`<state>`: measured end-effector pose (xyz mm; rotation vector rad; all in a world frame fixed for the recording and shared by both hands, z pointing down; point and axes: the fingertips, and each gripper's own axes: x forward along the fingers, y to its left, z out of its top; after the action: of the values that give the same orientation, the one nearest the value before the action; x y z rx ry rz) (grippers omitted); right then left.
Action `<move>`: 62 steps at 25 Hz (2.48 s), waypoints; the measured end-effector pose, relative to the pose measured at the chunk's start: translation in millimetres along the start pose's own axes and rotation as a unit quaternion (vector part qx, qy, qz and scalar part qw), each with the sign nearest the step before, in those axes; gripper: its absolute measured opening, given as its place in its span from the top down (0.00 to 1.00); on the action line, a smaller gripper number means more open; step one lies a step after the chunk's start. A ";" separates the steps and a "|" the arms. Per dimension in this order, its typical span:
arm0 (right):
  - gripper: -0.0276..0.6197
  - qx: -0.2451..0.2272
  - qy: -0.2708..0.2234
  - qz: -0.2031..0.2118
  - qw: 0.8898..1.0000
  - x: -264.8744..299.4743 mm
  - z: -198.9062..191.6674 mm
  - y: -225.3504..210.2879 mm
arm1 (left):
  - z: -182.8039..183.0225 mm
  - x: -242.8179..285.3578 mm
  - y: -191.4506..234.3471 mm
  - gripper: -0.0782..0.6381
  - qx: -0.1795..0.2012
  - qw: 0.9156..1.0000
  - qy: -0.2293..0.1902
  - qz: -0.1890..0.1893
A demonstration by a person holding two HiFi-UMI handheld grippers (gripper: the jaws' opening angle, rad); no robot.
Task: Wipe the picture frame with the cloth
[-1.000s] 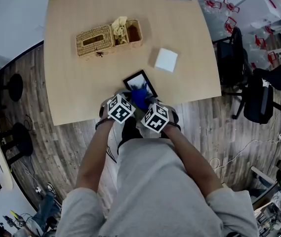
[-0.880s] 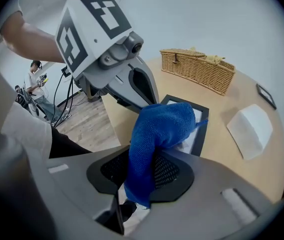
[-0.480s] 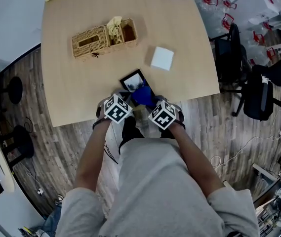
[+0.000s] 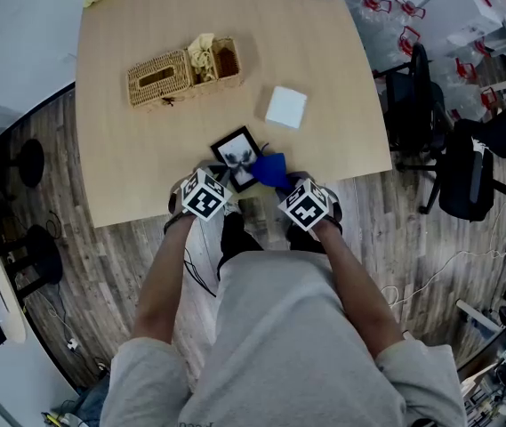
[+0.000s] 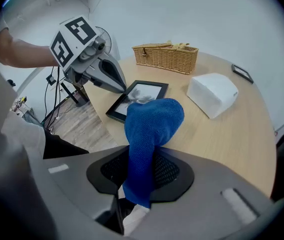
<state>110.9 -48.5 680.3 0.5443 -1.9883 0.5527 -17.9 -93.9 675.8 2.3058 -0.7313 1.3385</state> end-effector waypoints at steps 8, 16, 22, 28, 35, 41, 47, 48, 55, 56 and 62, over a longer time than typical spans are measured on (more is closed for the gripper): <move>0.80 -0.012 -0.001 0.005 1.000 -14.1 -20.1 -15.5 | 17.8 -32.1 0.4 0.82 -0.085 0.993 -0.050 0.066; 0.80 -0.063 -0.006 0.021 0.998 -25.1 -31.3 -20.6 | 16.3 -50.4 -32.8 0.82 -0.179 0.971 -0.089 0.131; 0.80 -0.090 -0.031 0.037 0.995 -35.7 -30.2 -13.5 | 18.7 -66.5 -61.8 0.82 -0.243 0.946 -0.126 0.174; 0.80 -0.096 -0.082 0.050 0.991 -54.9 -22.8 -9.4 | 21.7 -78.5 -88.4 0.82 -0.282 0.925 -0.156 0.202; 0.80 -0.078 -0.153 0.059 0.983 -77.4 -19.4 -7.4 | 15.5 -95.0 -110.7 0.82 -0.324 0.895 -0.192 0.238; 0.80 -0.076 -0.165 0.094 0.979 -84.7 -26.1 6.2 | 6.2 -114.2 -126.7 0.82 -0.342 0.879 -0.210 0.258; 0.80 -0.055 -0.166 0.110 0.978 -87.3 -31.7 7.6 | 7.5 -117.0 -137.1 0.82 -0.344 0.875 -0.225 0.255; 0.80 -0.053 -0.164 0.113 0.978 -87.2 -32.8 8.2 | 7.1 -115.6 -137.7 0.82 -0.344 0.876 -0.223 0.252; 0.80 -0.050 -0.158 0.105 0.981 -87.7 -36.2 1.6 | 11.8 -112.4 -133.0 0.82 -0.344 0.876 -0.223 0.252; 0.80 -0.049 -0.158 0.104 0.981 -88.2 -35.9 0.4 | 12.4 -112.0 -132.7 0.82 -0.343 0.877 -0.223 0.252; 0.80 -0.062 -0.155 0.111 0.980 -86.6 -32.4 6.4 | 6.4 -113.4 -126.9 0.82 -0.347 0.876 -0.219 0.254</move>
<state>167.0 -11.9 616.4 0.3482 -2.3820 0.4987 16.3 31.5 565.7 1.8603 -1.7299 0.5243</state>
